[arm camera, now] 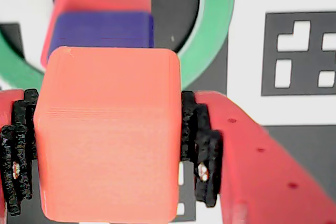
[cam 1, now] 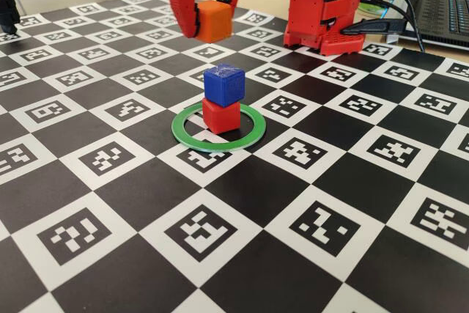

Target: Grab the red cube then put it in the green circle then put the blue cube on top and finally the orange cube on top

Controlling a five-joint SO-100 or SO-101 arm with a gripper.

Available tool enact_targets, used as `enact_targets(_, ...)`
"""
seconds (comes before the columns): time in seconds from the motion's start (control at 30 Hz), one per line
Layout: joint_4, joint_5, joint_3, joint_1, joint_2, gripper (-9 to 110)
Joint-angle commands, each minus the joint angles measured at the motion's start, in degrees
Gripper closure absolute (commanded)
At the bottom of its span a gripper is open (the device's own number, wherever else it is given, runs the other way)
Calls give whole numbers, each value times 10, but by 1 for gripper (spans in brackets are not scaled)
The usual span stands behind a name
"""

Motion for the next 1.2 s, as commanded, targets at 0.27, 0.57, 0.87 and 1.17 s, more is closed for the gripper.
enact_targets(0.27,-28,43,-51,-25,20,91)
enact_targets(0.57,-68,51,-10,-32,17,91)
enact_targets(0.87,-100,39,42,-30,17,91)
enact_targets(1.17,-118,33,76,-27,16,91)
